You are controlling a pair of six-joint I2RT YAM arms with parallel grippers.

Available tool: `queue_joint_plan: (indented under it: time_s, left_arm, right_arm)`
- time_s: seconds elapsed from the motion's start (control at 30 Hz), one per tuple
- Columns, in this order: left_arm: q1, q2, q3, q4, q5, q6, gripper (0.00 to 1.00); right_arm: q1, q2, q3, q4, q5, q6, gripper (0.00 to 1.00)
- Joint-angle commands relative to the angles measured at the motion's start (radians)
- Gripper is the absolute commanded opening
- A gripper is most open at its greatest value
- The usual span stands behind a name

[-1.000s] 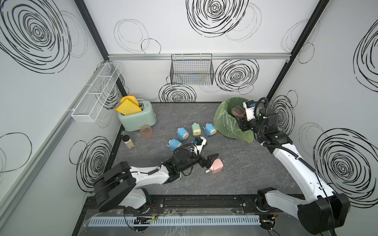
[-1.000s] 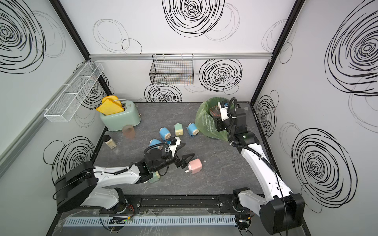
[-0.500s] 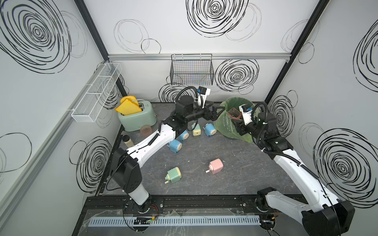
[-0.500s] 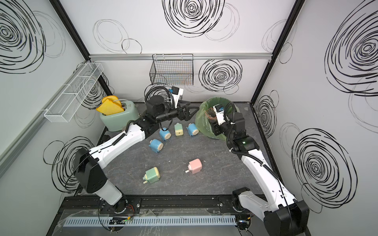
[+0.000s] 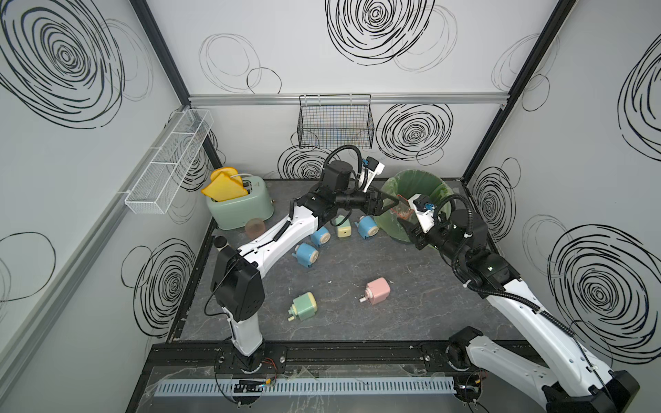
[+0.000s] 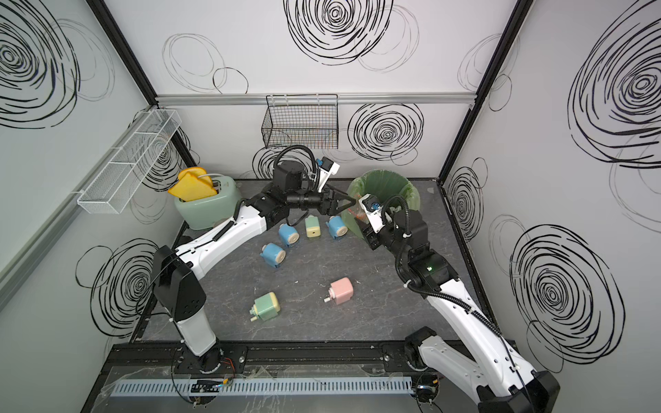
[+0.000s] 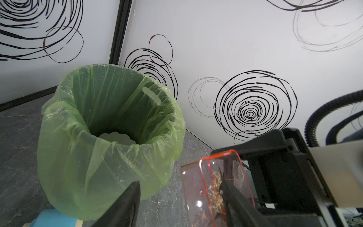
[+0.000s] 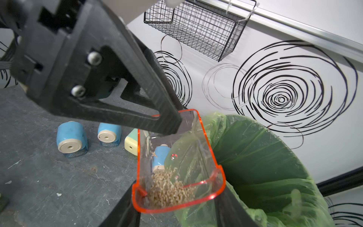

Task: Take out the pencil sharpener tray and clean the shavings
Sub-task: Pour the shavings into the trash bin.

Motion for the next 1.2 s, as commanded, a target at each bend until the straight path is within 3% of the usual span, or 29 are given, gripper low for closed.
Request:
queue_joint_plan:
  time_s: [0.0, 0.1, 0.23, 0.47, 0.83, 1.17]
  left_arm:
    - [0.011, -0.021, 0.020, -0.018, 0.049, 0.040, 0.65]
    - [0.013, -0.009, 0.038, -0.060, 0.061, 0.052, 0.55]
    - [0.013, -0.008, 0.053, -0.113, 0.049, 0.071, 0.54]
    - [0.018, 0.003, 0.092, -0.208, 0.041, 0.110, 0.37]
    - [0.065, -0.004, 0.037, -0.118, 0.210, 0.036, 0.19]
    - [0.071, -0.005, 0.023, -0.123, 0.239, 0.040, 0.18]
  right_arm:
    - [0.031, -0.022, -0.012, 0.029, 0.015, -0.052, 0.42]
    - [0.065, -0.020, -0.006, 0.031, 0.038, -0.072, 0.42]
    - [0.117, 0.009, 0.026, 0.013, 0.084, -0.106, 0.42]
    - [0.160, 0.054, 0.064, -0.006, 0.128, -0.119, 0.42]
    - [0.160, 0.011, 0.033, 0.042, 0.016, -0.128, 0.49]
    - [0.159, 0.002, 0.031, 0.042, -0.047, -0.135, 0.63]
